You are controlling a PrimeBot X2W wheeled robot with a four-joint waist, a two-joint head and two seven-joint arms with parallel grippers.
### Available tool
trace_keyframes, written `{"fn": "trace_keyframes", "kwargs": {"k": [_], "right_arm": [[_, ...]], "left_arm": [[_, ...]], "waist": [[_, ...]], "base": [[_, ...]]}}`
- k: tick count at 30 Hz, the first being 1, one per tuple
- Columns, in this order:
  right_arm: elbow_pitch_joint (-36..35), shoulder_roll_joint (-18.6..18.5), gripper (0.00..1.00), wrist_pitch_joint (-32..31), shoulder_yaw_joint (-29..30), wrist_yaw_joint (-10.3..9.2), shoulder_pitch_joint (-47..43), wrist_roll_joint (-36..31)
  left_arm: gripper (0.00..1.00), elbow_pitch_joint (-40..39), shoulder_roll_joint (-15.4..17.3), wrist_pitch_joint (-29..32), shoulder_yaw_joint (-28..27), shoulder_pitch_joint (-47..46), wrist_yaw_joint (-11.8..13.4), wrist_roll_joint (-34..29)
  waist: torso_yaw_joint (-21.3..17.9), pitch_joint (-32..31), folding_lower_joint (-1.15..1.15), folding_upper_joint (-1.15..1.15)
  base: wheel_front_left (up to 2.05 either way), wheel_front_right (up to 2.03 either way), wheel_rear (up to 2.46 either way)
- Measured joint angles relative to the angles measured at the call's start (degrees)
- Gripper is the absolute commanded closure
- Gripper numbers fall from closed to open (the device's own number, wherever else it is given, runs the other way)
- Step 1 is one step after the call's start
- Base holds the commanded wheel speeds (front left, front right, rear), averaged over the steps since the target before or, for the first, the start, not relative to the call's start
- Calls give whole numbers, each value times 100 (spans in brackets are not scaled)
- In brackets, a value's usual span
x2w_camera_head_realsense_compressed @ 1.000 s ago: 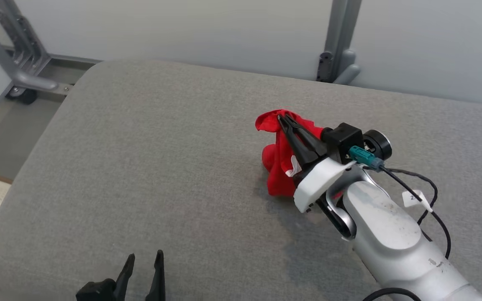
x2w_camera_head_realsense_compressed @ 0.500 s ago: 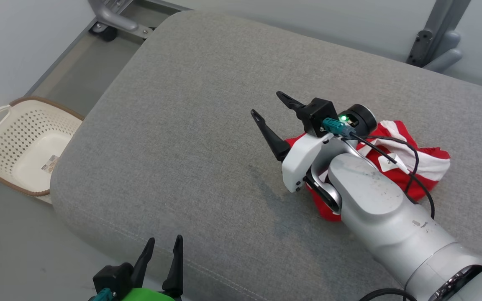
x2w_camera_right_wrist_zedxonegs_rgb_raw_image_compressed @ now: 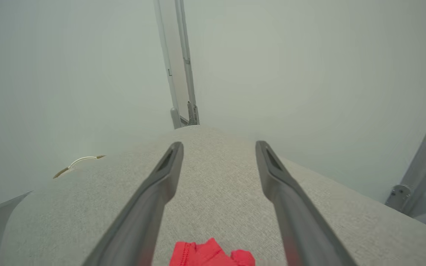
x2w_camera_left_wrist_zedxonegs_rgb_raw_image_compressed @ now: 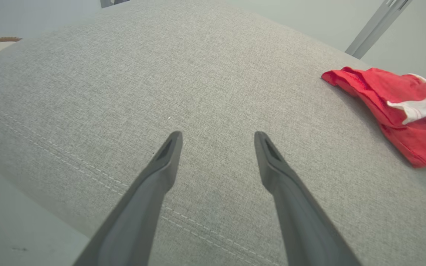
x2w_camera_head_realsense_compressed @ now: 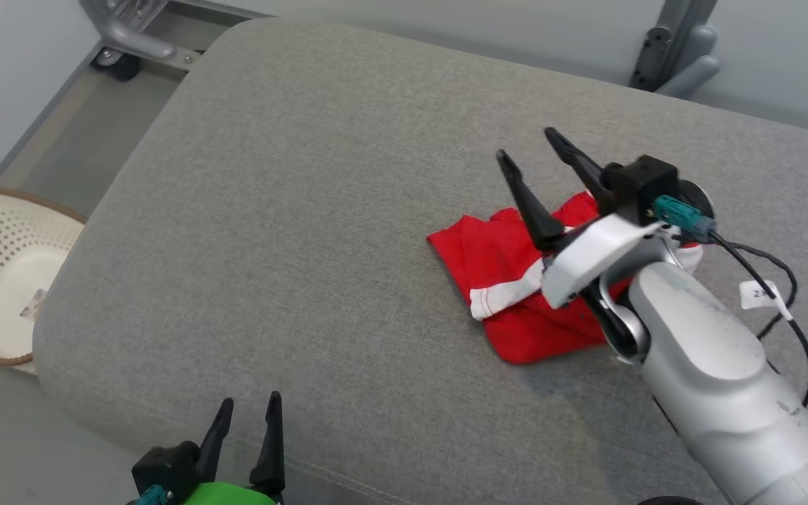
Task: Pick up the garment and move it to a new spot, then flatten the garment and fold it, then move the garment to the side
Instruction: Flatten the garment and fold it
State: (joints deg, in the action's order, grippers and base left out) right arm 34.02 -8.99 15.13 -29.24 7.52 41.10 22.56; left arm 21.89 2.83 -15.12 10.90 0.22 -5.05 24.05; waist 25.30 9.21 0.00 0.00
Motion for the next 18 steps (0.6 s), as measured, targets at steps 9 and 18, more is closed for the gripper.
{"fn": "trace_keyframes", "kwargs": {"k": [9, 18], "right_arm": [[-167, -445, 0, 0, 1539, -1, -1276, -287], [375, -425, 0, 0, 2262, -3, -1914, -522]], "left_arm": [[0, 18, -1, 0, -93, 87, -60, -69], [0, -14, -1, 0, -45, 88, -109, -90]], "waist": [[-641, -320, 0, 0], [-752, -326, 0, 0]], "base": [[0, 0, 0], [0, 0, 0]]}}
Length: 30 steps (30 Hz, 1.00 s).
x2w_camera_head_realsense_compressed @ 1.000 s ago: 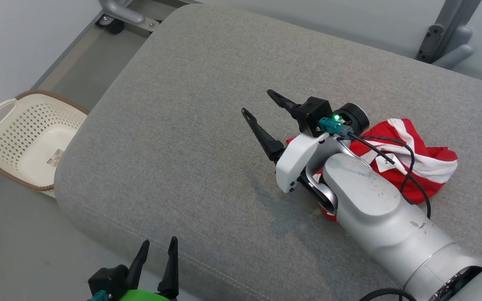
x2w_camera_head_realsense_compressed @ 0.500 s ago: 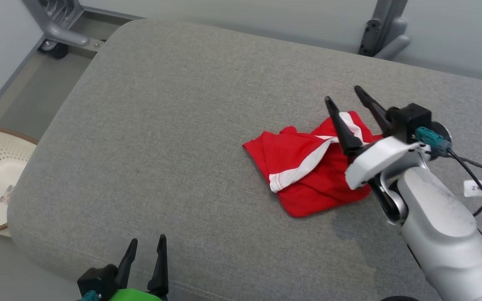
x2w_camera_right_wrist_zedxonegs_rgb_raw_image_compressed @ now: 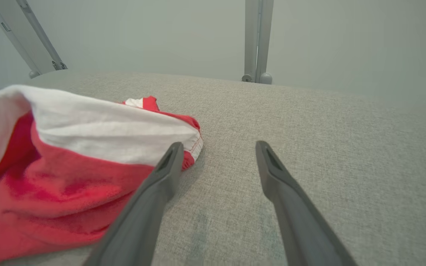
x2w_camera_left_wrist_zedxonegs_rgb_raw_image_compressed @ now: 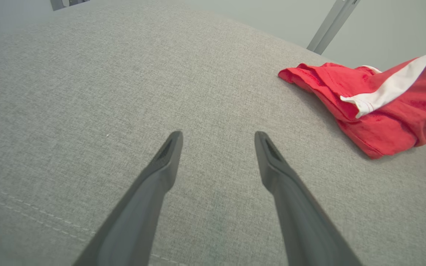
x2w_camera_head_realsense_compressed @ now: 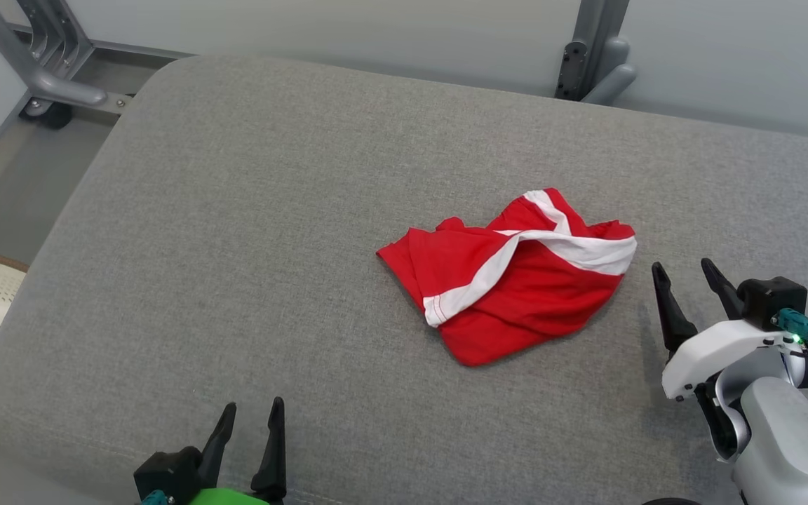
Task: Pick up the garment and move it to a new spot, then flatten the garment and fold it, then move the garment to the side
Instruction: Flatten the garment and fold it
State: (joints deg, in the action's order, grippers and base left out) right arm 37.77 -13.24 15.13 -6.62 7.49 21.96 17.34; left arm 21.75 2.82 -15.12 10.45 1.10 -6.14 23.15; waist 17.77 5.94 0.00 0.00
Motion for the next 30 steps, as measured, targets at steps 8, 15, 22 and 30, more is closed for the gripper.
{"fn": "trace_keyframes", "kwargs": {"k": [8, 15, 22, 30], "right_arm": [[547, 130, 0, 0, 69, 1, 362, -98], [1187, 162, 0, 0, -32, 1, 730, -136], [1684, 234, 57, 10, -172, 0, 1123, -16], [1642, 266, 100, 8, -331, 4, 1216, 231]], "left_arm": [[0, -31, 1, 0, 25, -76, -15, 9], [0, -75, 2, 0, 89, -136, 9, 99], [0, -118, 1, 0, 119, -185, 22, 142], [0, -205, 0, -1, 47, -233, 55, 98]], "waist": [[279, 305, 0, 0], [485, 514, 0, 0], [597, 710, 0, 0], [514, 711, 0, 0]], "base": [[0, 0, 0], [0, 0, 0], [0, 0, 0], [0, 0, 0]]}}
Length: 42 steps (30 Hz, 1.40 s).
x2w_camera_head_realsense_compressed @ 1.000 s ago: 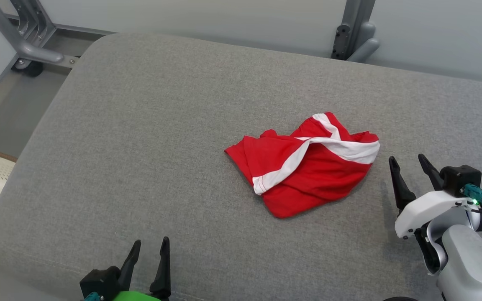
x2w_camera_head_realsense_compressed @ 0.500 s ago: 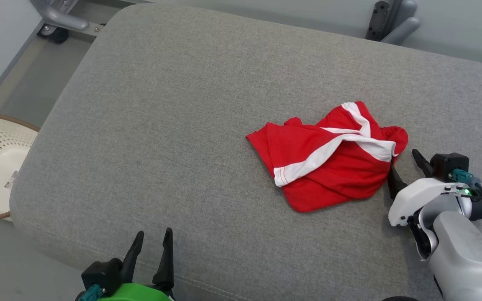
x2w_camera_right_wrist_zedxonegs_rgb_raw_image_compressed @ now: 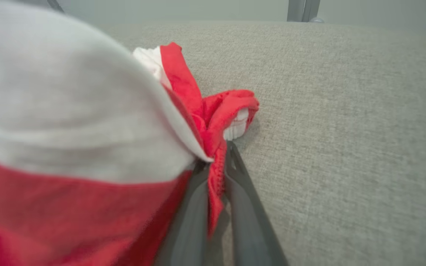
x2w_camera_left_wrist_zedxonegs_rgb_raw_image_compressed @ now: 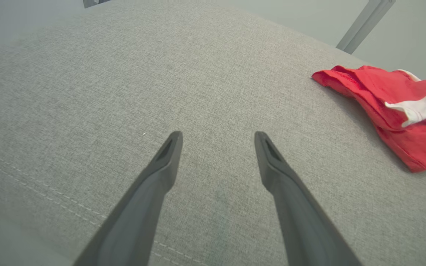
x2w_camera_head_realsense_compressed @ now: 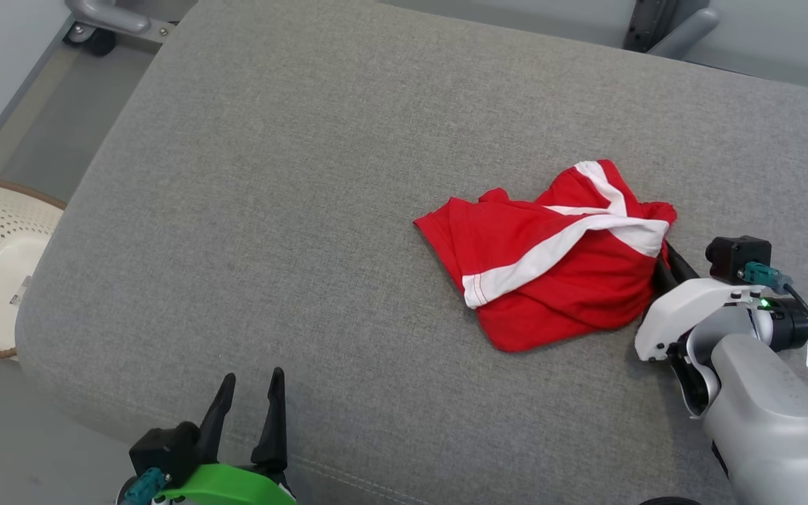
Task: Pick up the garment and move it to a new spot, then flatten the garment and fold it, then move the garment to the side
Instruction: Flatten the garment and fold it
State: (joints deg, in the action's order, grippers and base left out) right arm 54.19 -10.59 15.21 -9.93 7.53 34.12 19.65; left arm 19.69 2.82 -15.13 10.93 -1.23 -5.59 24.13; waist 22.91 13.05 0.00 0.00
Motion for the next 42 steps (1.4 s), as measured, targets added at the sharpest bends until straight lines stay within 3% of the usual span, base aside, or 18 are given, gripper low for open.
{"fn": "trace_keyframes", "kwargs": {"k": [14, 21, 26, 27, 28, 32, 42], "right_arm": [[-851, -210, 100, -8, -341, 0, -447, 37], [-1325, -613, 100, -723, -575, 0, -448, -396], [-1315, -495, 100, -959, -265, -1, -983, -670], [-1255, -438, 67, -931, -196, 0, -1109, -720], [-1227, -388, 0, -823, -114, 0, -1211, -839], [-1280, -60, 0, -364, 268, 0, -1308, -1122], [-2016, 285, 0, -87, 322, -1, -1499, -1349]], "left_arm": [[0, -22, -1, 0, -169, 216, -46, -159], [0, 36, -1, 0, -165, 371, -55, -145], [0, 41, -1, 1, -102, 421, -55, -99], [0, 43, -3, 1, -78, 421, -70, -99], [0, 49, -2, 1, -64, 421, -71, -99], [0, 49, -1, 1, -4, 416, -89, -148], [0, -71, -2, 0, 491, 178, -148, -269]], "waist": [[-544, -530, 0, 0], [-1010, -887, 0, 0], [-1276, -1124, 0, 0], [-1314, -1164, 0, 0], [-1350, -1203, 0, 0], [-1512, -1312, 0, 0], [-1926, -1368, 0, 0]], "base": [[0, 0, 0], [0, 0, 0], [0, 0, 0], [0, 0, 0], [0, 0, 0], [0, 0, 0], [0, 0, 0]]}}
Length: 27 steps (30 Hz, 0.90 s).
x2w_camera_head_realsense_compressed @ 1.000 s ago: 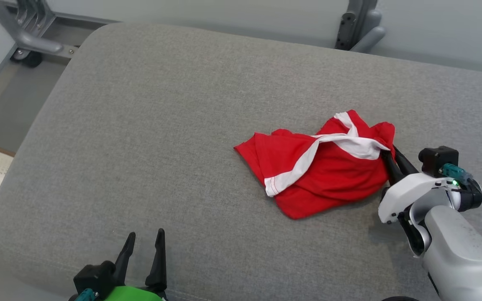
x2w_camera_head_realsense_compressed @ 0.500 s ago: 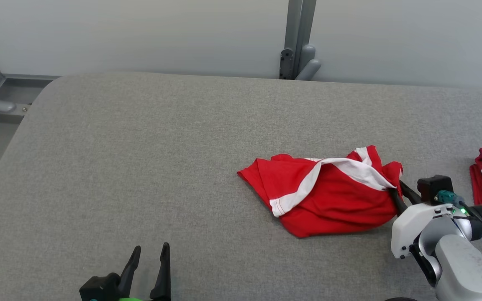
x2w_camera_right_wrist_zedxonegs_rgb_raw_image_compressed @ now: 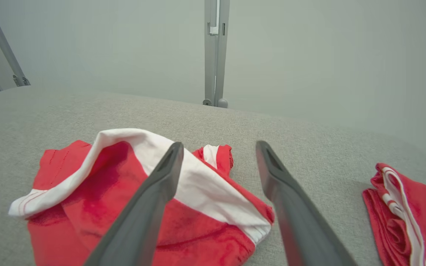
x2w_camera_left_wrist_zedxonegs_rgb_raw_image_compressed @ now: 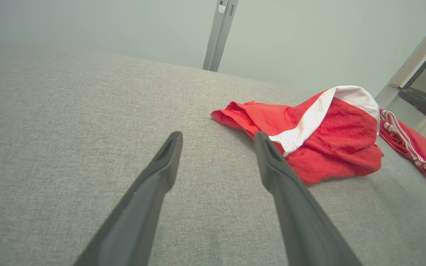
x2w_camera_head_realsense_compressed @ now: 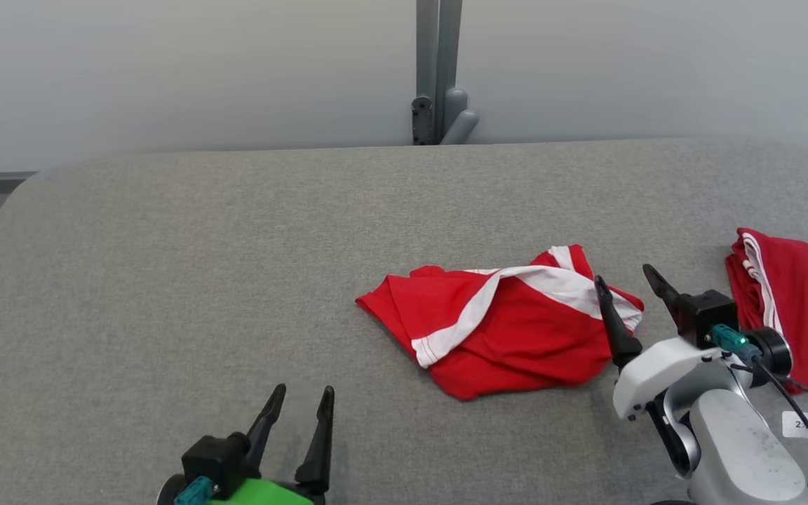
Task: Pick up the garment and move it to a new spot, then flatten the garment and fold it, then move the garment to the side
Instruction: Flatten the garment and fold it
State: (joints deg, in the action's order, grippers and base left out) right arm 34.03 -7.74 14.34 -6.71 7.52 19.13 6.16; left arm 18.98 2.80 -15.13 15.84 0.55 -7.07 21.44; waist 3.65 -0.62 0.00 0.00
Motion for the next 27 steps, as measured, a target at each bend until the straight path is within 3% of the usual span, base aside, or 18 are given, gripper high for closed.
{"fn": "trace_keyframes", "kwargs": {"k": [10, 18, 27], "right_arm": [[-717, 100, 0, 46, -203, 0, -20, 30], [-843, 49, 0, 45, -204, 0, -16, 56], [-866, 73, 0, 45, -112, 0, -15, 73]], "left_arm": [[0, 515, -2, 1, 1023, -727, -32, -285], [0, 1061, -3, 0, 1020, -1199, -13, -238], [0, 1414, -3, 1, 898, -1239, -1, 82]], "waist": [[-585, 198, 0, 0], [-1069, 452, 0, 0], [-1360, 719, 0, 0]], "base": [[0, 0, 0], [0, 0, 0], [0, 0, 0]]}}
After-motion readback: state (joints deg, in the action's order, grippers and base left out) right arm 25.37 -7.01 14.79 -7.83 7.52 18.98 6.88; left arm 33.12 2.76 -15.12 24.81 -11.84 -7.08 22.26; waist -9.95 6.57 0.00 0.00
